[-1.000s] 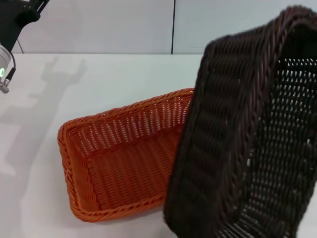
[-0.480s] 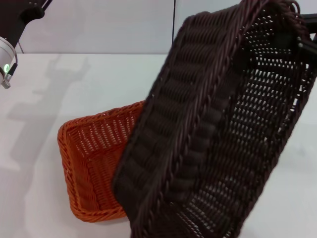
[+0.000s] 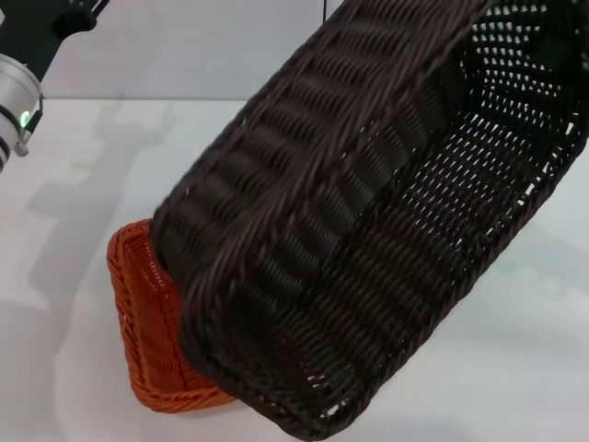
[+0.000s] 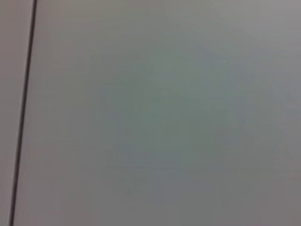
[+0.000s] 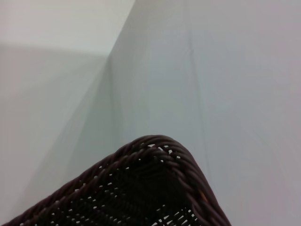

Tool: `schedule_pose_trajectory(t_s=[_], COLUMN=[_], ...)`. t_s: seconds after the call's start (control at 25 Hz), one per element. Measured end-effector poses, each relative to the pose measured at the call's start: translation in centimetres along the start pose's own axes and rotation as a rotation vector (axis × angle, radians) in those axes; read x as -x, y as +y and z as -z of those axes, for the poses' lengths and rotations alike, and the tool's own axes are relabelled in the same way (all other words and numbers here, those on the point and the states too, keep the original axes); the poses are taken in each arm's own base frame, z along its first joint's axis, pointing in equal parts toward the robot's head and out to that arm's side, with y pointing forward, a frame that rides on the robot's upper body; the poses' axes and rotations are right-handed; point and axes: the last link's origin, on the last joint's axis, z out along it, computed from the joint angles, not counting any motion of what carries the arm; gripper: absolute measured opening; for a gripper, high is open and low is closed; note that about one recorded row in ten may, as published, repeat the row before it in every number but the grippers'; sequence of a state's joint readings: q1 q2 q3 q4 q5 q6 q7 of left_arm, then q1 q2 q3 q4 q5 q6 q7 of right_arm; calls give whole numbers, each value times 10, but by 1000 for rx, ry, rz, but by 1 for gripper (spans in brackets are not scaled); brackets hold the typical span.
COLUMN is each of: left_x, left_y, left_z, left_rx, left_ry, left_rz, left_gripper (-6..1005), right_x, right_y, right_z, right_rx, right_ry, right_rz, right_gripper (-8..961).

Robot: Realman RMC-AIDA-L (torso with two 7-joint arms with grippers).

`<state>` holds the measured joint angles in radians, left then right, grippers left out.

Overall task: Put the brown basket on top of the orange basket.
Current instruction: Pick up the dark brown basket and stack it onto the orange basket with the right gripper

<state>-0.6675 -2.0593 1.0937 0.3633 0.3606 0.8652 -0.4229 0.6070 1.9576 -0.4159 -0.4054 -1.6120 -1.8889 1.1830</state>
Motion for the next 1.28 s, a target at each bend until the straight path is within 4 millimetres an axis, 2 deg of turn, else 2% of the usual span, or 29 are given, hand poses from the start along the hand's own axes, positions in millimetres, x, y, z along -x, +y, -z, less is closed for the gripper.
schedule_pose_trajectory(t_s=[0.36, 0.84, 1.28], left_x=[-4, -8, -10], left_y=[4, 4, 6], left_z=[-8, -13, -19], left_rx=[5, 1, -7], left_ry=[1, 11, 0], left_rz=[-17, -34, -57], left_gripper=[860, 860, 860], right_x=[-28, -57, -81], right_y=[20, 42, 56], right_z=[6, 1, 5], right_rx=[-85, -161, -244], right_ry=[-128, -246, -239], right_rz=[-120, -218, -261], right_gripper=[170, 173, 175])
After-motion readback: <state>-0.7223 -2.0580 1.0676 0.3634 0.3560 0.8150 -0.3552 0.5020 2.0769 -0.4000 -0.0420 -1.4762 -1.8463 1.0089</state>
